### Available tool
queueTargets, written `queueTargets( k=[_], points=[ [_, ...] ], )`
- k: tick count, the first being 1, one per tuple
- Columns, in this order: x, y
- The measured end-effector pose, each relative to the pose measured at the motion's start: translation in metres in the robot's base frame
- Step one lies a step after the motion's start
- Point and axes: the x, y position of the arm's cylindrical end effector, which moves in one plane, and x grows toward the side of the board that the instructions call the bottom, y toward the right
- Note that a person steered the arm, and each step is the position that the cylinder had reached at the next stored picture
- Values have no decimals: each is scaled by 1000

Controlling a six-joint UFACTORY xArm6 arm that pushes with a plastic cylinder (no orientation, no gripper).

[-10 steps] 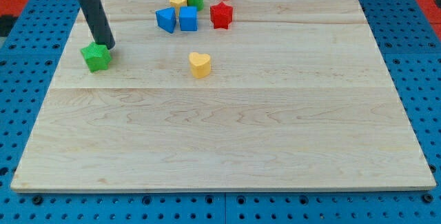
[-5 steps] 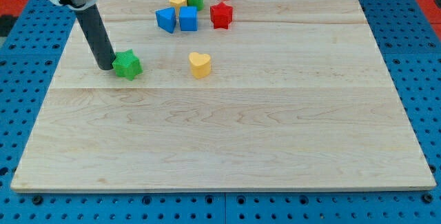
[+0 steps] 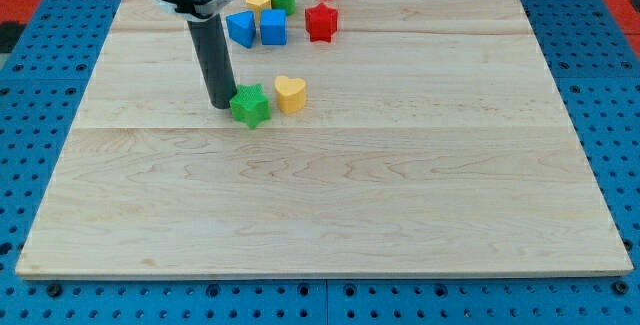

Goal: Move the green star closer to the yellow heart

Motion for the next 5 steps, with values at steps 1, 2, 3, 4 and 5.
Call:
queueTargets(
  k=[1, 2, 3, 4, 5],
  points=[
    [23, 17],
    [33, 31],
    [33, 32],
    [47, 32],
    [55, 24]
  ],
)
